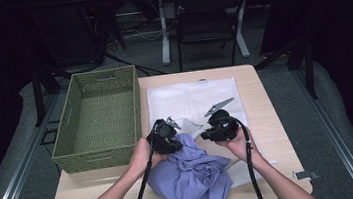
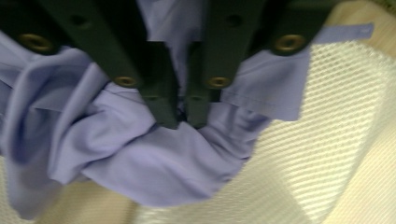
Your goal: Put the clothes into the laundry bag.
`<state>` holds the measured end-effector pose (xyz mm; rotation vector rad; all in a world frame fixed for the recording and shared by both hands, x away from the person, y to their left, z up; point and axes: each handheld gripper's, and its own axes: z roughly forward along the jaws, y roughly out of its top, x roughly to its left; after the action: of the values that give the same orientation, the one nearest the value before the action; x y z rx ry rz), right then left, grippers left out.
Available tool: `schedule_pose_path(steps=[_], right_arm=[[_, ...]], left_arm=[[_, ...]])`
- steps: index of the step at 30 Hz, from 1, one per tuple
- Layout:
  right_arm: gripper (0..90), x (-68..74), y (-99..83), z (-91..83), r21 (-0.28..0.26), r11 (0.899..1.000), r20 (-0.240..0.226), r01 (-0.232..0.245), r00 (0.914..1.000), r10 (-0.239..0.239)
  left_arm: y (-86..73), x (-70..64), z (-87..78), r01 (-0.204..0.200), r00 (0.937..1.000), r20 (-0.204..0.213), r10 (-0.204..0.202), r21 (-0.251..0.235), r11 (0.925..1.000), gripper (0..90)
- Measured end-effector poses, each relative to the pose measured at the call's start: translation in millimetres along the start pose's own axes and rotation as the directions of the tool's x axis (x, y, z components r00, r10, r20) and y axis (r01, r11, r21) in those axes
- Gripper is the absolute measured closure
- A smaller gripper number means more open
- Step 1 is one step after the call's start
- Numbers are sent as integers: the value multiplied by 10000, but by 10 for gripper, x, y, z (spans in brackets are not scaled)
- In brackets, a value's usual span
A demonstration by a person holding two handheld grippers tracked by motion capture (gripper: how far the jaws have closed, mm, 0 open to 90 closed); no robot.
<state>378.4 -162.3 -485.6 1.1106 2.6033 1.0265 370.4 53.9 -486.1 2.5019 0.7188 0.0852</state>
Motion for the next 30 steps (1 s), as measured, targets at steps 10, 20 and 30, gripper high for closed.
schedule_pose_path(steps=[10, 20, 30], right_arm=[[860, -32, 27, -28, -219, 9996, 66, -184, 9998, 185], [860, -52, 33, -59, -531, 9979, 201, -383, 9990, 394], [860, -74, 22, -77, -448, 9983, 205, -364, 9991, 374]], left_arm=[[118, -268, 178, -801, 9934, 822, 799, -9, 9968, 899], [130, -339, 486, -1004, 9883, 1205, 936, 516, 9936, 898], [122, -350, 129, -1161, 9815, 1476, 1219, -473, 9921, 694]])
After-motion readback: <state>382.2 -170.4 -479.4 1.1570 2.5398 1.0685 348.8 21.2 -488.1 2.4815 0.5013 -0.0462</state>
